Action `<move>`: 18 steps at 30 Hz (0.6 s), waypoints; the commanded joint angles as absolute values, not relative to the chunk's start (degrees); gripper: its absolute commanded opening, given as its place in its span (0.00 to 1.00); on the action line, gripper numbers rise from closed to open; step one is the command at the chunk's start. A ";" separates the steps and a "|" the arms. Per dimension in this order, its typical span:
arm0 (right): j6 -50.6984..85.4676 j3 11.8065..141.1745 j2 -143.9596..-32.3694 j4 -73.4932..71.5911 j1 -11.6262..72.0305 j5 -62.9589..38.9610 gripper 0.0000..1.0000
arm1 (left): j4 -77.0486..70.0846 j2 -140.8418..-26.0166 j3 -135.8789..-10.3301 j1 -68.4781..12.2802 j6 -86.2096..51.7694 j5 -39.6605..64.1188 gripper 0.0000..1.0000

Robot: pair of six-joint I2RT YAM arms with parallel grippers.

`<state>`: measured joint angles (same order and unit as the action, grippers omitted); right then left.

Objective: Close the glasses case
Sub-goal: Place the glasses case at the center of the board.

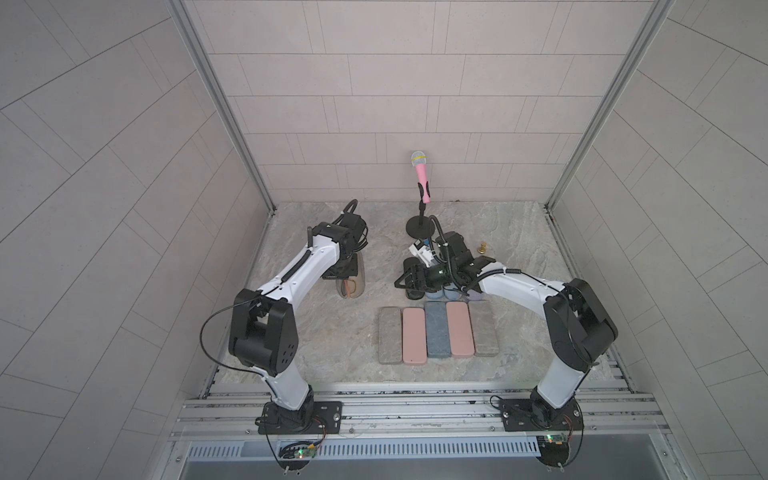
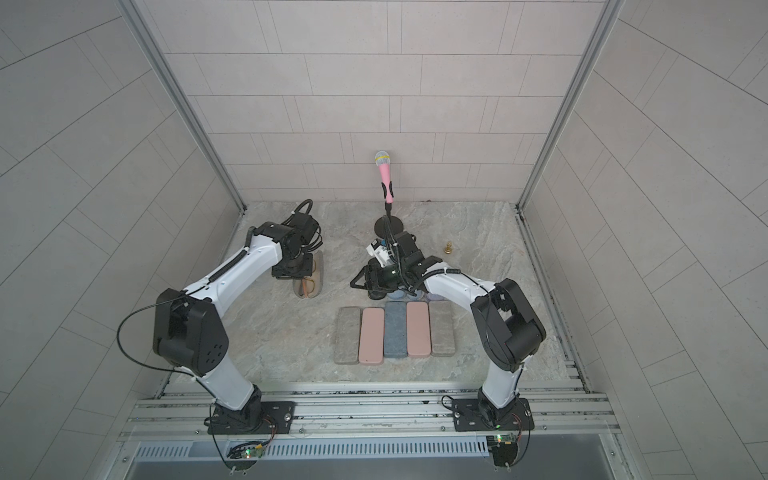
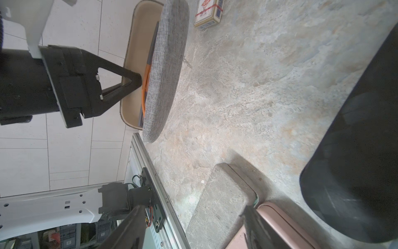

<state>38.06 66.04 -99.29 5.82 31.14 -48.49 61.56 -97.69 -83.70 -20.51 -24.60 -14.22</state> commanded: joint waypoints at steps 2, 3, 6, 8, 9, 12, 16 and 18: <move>36.25 64.74 -96.01 7.12 31.28 -47.24 0.74 | 67.41 -100.86 -86.29 -24.46 -25.55 -26.89 0.00; 36.21 64.64 -95.86 7.12 31.21 -47.20 0.73 | 67.82 -101.84 -86.33 -25.29 -26.03 -28.14 0.00; 36.21 64.08 -95.38 7.17 31.20 -47.00 0.74 | 68.85 -104.39 -86.24 -27.08 -27.92 -32.05 0.00; 36.14 63.66 -94.86 7.20 31.16 -46.85 0.74 | 69.67 -106.06 -86.48 -28.31 -29.27 -34.87 0.00; 36.19 63.42 -94.77 7.13 31.19 -46.76 0.73 | 69.95 -106.85 -86.57 -28.72 -29.92 -35.54 0.00; 36.17 62.85 -94.11 7.12 30.94 -46.68 0.74 | 69.90 -108.33 -86.40 -29.31 -31.14 -36.27 0.00; 36.08 62.30 -93.82 7.20 30.75 -46.58 0.74 | 69.89 -109.42 -86.59 -29.88 -31.94 -37.39 0.00; 36.23 62.09 -93.63 7.18 30.69 -46.90 0.73 | 71.71 -108.79 -87.48 -31.07 -33.40 -39.03 0.00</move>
<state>37.10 62.59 -95.74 6.94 30.94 -47.16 67.90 -109.51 -85.25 -30.06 -30.20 -33.61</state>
